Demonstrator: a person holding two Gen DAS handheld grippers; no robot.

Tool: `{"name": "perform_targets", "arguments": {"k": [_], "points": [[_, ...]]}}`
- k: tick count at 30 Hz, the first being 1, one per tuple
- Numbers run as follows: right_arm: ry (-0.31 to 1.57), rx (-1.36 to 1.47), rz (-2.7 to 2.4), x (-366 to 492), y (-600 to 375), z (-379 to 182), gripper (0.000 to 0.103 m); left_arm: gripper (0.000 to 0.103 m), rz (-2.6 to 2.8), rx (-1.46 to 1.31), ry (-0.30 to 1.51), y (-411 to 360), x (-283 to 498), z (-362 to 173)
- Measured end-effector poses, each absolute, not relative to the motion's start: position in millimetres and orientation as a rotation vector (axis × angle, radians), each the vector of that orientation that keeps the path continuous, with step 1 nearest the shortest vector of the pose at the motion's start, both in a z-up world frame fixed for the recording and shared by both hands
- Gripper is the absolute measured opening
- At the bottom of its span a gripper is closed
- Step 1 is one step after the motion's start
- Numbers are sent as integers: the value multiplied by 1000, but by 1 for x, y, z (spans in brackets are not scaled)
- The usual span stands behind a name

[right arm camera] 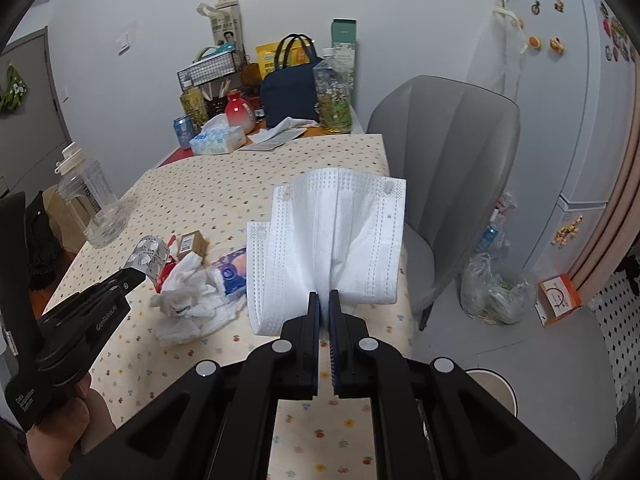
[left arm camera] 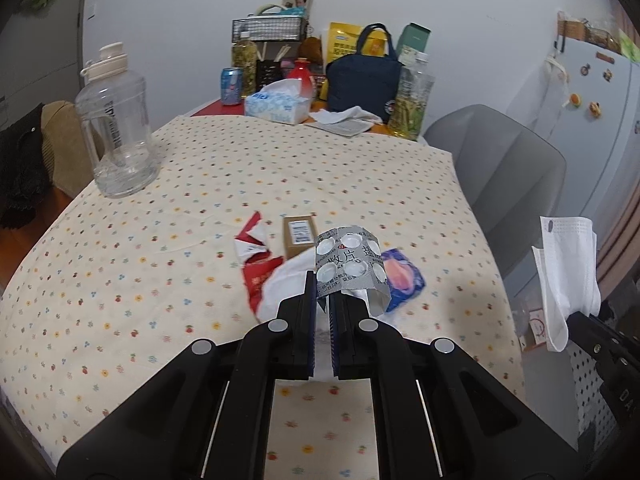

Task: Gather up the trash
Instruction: 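Carry the mask and blister pack from the table over the floor bin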

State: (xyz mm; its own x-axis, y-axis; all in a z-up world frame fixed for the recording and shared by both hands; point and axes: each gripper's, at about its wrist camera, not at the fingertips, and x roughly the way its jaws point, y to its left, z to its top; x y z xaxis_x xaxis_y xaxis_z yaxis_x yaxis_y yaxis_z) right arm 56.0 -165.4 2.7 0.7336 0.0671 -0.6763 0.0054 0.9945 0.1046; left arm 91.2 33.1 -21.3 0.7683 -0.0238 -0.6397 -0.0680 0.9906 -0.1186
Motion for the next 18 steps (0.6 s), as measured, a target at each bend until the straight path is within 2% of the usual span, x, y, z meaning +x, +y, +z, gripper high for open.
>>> {"name": "perform_targets", "arguments": {"k": [18], "points": [[752, 212, -136, 28, -269, -11, 6, 6, -148, -23, 728, -83, 99, -28]]}}
